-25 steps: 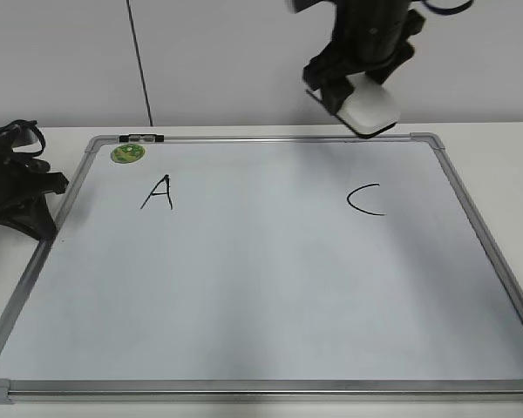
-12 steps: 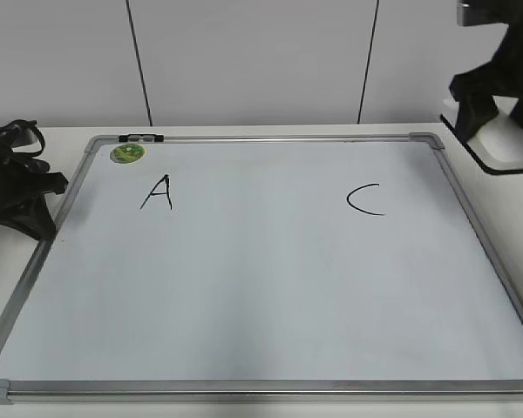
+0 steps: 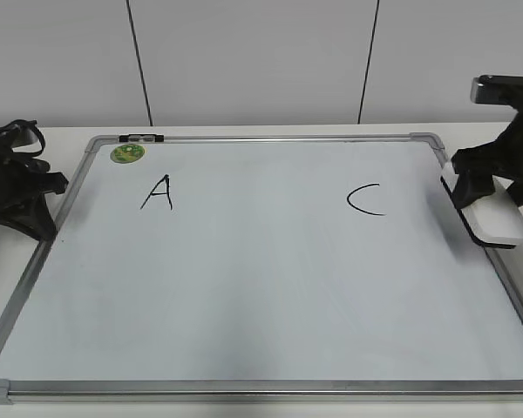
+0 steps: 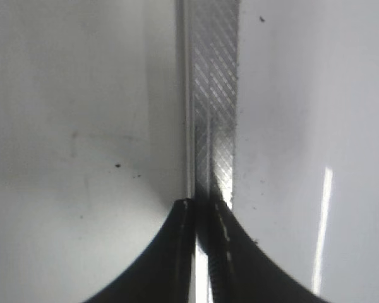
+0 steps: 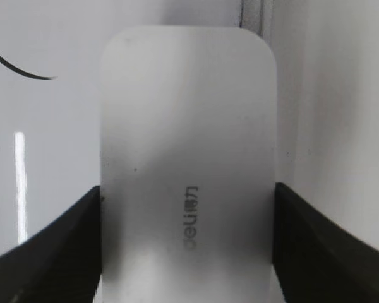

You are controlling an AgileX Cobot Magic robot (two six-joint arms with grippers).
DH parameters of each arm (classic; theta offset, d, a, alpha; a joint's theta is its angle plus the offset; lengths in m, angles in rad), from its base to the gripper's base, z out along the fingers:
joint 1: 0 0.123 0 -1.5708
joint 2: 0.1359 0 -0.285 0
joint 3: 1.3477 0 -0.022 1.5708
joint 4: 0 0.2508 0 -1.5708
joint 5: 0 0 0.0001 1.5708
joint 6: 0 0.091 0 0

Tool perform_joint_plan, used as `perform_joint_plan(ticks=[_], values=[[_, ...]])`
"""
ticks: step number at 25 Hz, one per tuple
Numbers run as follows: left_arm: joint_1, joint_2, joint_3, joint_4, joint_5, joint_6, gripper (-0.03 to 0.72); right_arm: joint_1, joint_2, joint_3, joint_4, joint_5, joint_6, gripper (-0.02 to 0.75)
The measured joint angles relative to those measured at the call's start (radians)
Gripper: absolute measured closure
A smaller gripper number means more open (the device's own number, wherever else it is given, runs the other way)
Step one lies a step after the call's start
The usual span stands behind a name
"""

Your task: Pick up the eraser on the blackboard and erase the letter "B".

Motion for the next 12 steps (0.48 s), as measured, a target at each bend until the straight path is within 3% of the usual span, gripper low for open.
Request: perform_joint_plan(ticks=[12], values=[[0.0, 0.0, 0.0, 0.0, 0.0, 0.0, 0.645, 0.0, 0.107, 0.002, 0.004, -0.132, -0.002, 0.192]])
